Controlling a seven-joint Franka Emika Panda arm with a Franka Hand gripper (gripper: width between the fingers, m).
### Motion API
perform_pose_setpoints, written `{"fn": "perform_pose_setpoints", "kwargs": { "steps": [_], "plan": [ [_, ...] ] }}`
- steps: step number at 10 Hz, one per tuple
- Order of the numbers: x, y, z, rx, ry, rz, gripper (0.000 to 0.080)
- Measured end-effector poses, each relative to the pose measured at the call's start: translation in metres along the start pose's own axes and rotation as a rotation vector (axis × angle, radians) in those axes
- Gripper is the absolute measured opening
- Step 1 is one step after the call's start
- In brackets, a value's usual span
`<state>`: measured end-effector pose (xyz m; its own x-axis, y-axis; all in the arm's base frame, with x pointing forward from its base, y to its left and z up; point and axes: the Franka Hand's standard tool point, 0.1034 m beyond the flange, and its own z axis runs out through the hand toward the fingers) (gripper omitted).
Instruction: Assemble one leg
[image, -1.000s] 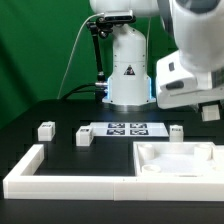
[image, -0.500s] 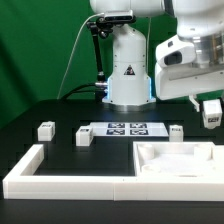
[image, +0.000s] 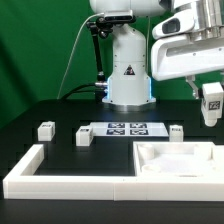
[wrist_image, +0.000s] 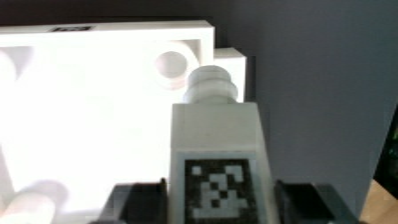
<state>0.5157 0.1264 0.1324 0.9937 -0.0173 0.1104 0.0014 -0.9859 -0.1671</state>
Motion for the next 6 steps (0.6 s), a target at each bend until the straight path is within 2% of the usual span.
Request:
{"fn": "perform_pose_setpoints", "kwargs": {
  "steps": [4, 6],
  "plan": [
    [0.000, 0.001, 0.004, 0.001, 0.000, 0.005, 0.0290],
    [0.018, 0.008, 0.012, -0.003, 0.010, -0.072, 0.0290]
  ]
}}
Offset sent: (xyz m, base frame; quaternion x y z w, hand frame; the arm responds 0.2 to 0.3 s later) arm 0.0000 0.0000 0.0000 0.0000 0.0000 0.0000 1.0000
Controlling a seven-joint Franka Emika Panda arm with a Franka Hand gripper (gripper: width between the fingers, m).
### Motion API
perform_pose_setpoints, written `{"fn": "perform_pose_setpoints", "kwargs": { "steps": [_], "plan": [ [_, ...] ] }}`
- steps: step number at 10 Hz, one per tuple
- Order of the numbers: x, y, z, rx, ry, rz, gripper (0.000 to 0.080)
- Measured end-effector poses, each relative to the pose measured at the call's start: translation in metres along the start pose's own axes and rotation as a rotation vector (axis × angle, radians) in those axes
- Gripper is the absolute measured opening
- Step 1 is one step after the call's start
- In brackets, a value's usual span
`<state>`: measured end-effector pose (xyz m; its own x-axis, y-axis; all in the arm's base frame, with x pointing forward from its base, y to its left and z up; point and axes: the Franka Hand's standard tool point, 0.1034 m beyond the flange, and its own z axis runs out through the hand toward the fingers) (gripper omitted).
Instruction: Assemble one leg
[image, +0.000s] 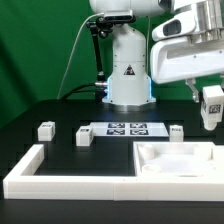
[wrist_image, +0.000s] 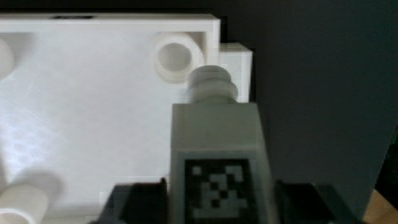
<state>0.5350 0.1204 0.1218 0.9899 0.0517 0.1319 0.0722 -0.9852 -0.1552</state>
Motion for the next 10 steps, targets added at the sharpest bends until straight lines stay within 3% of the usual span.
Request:
{"fn": "perform_pose_setpoints", "kwargs": {
  "steps": [3, 5, 7, 8, 10],
  "plan": [
    [0.033, 0.001, 0.003, 0.005, 0.046, -0.030, 0.0290],
    [0.030, 0.002, 0.004, -0.001, 0.069, -0.030, 0.0290],
    [0.038, 0.007, 0.001, -0.022, 0.250, -0.029, 0.0290],
    [0.033, 0.008, 0.004, -0.030, 0.275, -0.043, 0.0290],
    [0.043, 0.008, 0.012, -0.037, 0.296, -0.099, 0.0290]
  ]
}}
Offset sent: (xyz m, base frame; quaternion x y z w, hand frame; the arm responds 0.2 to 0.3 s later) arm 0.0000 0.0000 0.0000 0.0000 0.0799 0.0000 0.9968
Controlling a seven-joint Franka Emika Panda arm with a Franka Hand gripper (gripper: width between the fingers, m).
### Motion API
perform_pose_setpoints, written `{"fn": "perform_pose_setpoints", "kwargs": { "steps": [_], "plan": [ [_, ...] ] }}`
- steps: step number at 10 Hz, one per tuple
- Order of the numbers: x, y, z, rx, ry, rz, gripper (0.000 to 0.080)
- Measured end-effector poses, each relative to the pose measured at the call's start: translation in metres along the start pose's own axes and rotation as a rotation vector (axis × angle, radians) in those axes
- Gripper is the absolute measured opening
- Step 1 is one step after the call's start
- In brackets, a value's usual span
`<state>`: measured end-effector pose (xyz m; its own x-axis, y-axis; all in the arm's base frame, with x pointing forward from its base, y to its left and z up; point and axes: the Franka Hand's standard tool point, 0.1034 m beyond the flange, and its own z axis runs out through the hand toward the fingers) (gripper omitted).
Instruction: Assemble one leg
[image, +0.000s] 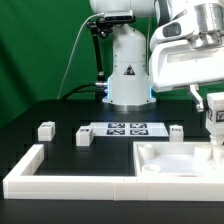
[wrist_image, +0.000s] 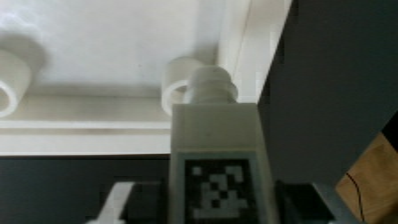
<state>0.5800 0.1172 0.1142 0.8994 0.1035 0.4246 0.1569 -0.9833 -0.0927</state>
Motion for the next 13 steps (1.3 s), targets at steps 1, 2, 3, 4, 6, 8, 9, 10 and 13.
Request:
{"fn": "perform_pose_setpoints", "kwargs": {
  "steps": [1, 2, 3, 4, 6, 8, 9, 10, 13],
  "plan": [
    [0.005, 0.001, 0.006, 0.002, 0.003, -0.017, 0.0290],
    [0.011, 0.001, 0.011, 0.005, 0.007, -0.023, 0.0290],
    [0.016, 0.001, 0.015, 0.007, 0.010, -0.024, 0.0290],
    [0.018, 0.001, 0.020, 0.009, 0.011, -0.021, 0.0290],
    [0.014, 0.008, 0.031, 0.007, 0.001, -0.016, 0.0290],
    [0.010, 0.017, 0.037, 0.000, 0.004, -0.006, 0.0290],
    [0.008, 0.020, 0.039, -0.002, 0.000, 0.000, 0.0290],
    [0.007, 0.022, 0.040, -0.004, 0.002, 0.003, 0.0290],
    [0.010, 0.018, 0.047, -0.013, 0.076, -0.001, 0.0290]
  ]
}}
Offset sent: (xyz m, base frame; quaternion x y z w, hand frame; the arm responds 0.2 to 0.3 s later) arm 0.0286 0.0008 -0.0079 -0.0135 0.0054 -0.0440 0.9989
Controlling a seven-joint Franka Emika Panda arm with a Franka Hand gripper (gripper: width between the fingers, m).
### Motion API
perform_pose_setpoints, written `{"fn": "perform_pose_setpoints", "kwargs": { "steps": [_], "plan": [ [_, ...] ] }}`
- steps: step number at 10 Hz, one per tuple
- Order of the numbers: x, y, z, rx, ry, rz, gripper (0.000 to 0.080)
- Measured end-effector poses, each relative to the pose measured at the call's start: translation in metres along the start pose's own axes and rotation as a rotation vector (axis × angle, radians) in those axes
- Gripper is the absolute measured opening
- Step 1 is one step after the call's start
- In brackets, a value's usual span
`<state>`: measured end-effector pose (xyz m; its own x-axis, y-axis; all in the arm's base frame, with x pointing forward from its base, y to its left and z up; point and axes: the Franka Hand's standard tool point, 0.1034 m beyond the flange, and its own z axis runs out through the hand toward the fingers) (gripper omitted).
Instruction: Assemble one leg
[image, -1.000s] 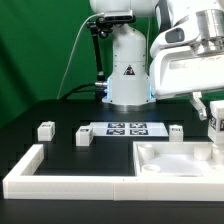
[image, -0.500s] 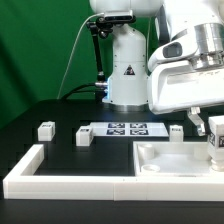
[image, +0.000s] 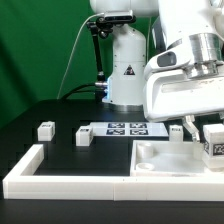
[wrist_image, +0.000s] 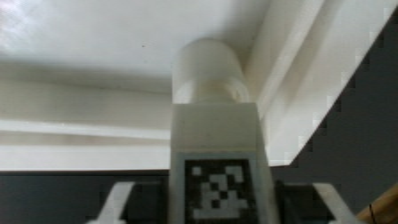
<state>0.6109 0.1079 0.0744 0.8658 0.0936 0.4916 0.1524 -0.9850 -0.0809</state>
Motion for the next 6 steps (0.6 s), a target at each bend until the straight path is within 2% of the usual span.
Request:
{"fn": "perform_pose_setpoints", "kwargs": {
  "steps": [1, 4, 5, 6],
  "plan": [
    [0.0013, -0.0043, 0.0010, -0.001, 0.023, -0.005, 0.0290],
    [0.0013, -0.0053, 0.0010, -0.001, 0.023, -0.007, 0.0290],
    [0.0012, -0.0052, 0.0011, -0.001, 0.023, -0.007, 0.0351],
    [0.0012, -0.0052, 0.0011, -0.001, 0.023, -0.007, 0.0351]
  ]
}}
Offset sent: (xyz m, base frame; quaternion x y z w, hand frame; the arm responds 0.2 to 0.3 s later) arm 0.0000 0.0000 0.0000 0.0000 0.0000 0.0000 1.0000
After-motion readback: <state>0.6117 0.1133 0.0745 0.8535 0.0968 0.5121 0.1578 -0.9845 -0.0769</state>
